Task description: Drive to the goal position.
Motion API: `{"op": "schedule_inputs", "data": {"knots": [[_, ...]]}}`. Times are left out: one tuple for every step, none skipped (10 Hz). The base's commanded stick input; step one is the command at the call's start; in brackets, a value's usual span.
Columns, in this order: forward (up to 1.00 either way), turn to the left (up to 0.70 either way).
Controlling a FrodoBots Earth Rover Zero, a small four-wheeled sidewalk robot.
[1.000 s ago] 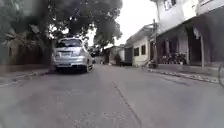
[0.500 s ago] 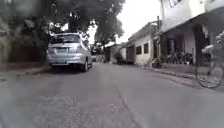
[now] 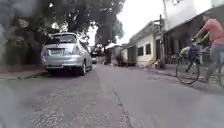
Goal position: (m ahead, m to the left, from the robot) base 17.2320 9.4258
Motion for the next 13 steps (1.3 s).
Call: {"op": "schedule_inputs", "data": {"knots": [[1.0,0.0],[1.0,0.0],[1.0,0.02],[1.0,0.04],[1.0,0.07],[1.0,0.1],[1.0,0.04],[1.0,0.0],[1.0,0.0],[1.0,0.0],[1.0,0.0],[1.0,0.02],[1.0,0.05]]}}
